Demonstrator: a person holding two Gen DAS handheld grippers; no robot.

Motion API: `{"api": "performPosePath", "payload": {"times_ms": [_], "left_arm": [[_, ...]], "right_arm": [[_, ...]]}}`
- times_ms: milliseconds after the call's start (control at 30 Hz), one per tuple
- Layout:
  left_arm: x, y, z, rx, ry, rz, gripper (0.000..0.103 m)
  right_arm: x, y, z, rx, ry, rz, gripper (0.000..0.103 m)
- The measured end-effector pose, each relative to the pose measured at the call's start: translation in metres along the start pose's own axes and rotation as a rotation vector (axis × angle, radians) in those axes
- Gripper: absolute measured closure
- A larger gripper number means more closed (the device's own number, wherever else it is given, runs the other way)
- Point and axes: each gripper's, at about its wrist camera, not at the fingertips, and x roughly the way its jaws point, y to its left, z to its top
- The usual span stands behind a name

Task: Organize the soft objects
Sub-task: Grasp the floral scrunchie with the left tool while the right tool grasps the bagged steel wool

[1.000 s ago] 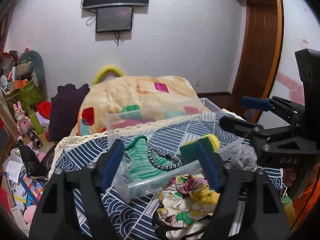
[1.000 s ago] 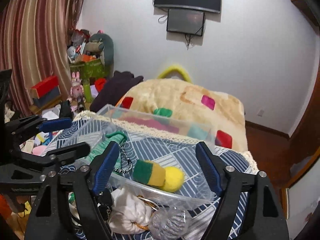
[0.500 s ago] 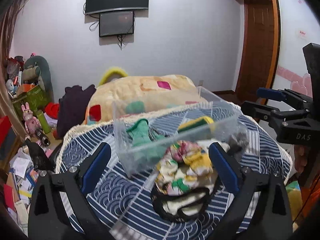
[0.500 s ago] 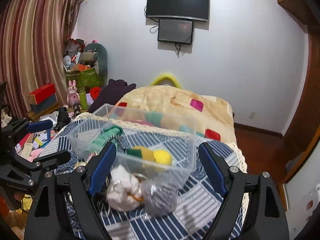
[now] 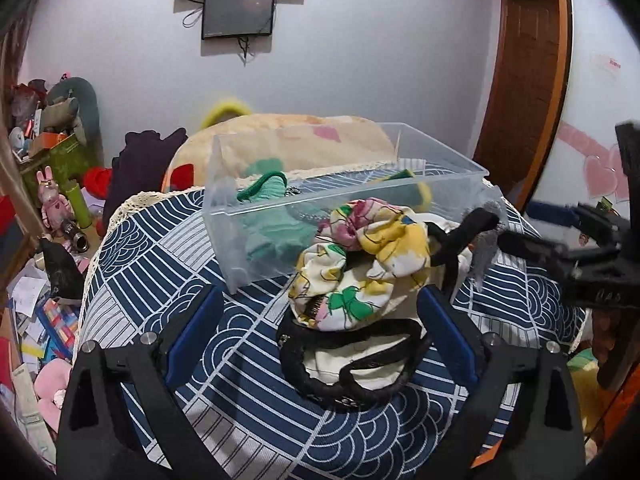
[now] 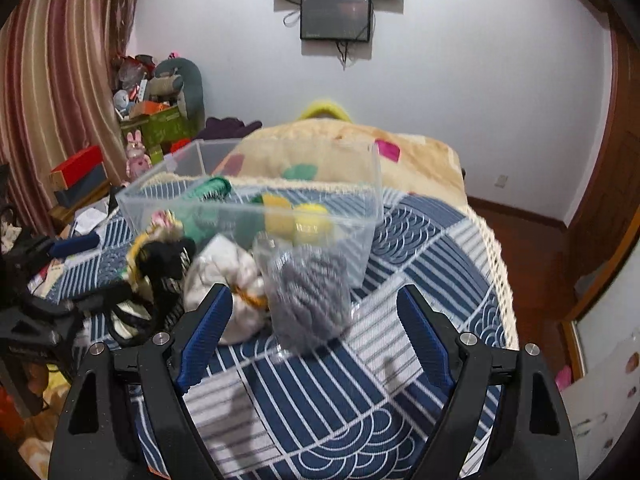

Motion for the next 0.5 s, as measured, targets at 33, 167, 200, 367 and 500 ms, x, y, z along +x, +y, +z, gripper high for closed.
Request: {"api": "performPosePath", "payload": {"times_ms": [33,167,200,367,500], "left_arm": [[0.0,0.001,0.0,-0.005,-0.003,-0.002,0.01],[0.002,0.005,0.001,-0.016,0.003,-0.002,0.029],[0.004,0.007,0.001,-0.026,0.01,-0.006,0.032],[0.01,0.015,0.002,-0.071,0.044,-0.065,0.042],[0.013,0.005,0.001,-0.041,0.051,-0.103,0.042]], "right_arm": [[0.002,0.0,-0.002,-0.003,0.009,-0.001,0.021],[0.013,-0.001,-0.007,0.005,0.034,-0.018,0.021],[0.014,-0.001,-0.007,0.008,0.038,-0.02,0.021],[0.011,-0.005,-0.009,0.02,0.032,-0.042,0.037],[0.013,-0.006,-0.009,0.043,0.042,-0.002,0.046]]}}
